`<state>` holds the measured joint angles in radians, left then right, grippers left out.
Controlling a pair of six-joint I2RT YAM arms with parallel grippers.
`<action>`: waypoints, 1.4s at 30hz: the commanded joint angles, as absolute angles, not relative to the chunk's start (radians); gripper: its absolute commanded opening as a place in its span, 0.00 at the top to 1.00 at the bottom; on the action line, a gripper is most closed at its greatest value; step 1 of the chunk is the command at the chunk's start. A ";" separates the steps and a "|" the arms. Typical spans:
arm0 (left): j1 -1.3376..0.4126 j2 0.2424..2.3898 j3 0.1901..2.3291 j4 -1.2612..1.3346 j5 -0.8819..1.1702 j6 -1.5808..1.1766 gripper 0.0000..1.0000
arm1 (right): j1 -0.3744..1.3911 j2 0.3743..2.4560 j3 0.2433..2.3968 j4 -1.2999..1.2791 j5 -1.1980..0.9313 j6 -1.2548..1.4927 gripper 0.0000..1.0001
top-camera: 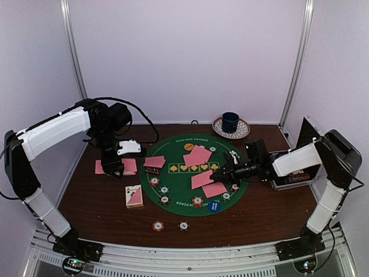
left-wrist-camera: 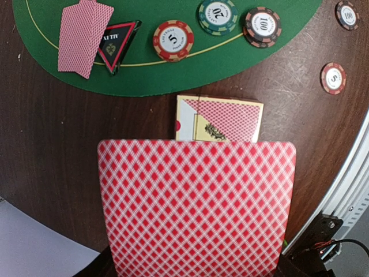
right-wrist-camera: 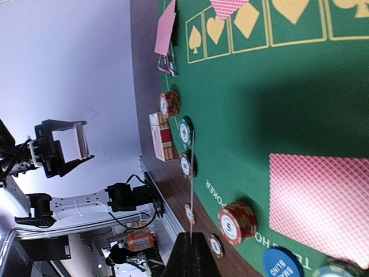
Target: Distribute texas hold em gaming equipment
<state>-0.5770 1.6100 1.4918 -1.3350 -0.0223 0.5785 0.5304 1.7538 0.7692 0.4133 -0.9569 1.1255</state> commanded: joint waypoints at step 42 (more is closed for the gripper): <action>-0.578 1.574 1.488 -1.327 -0.014 0.591 1.00 | 0.565 1.966 1.438 -0.555 -0.502 0.346 0.68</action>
<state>-0.5770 1.6005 1.4902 -1.3354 -0.0219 0.5785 0.5457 1.9175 1.3968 -0.6373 -0.5514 0.3450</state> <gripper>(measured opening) 0.670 0.329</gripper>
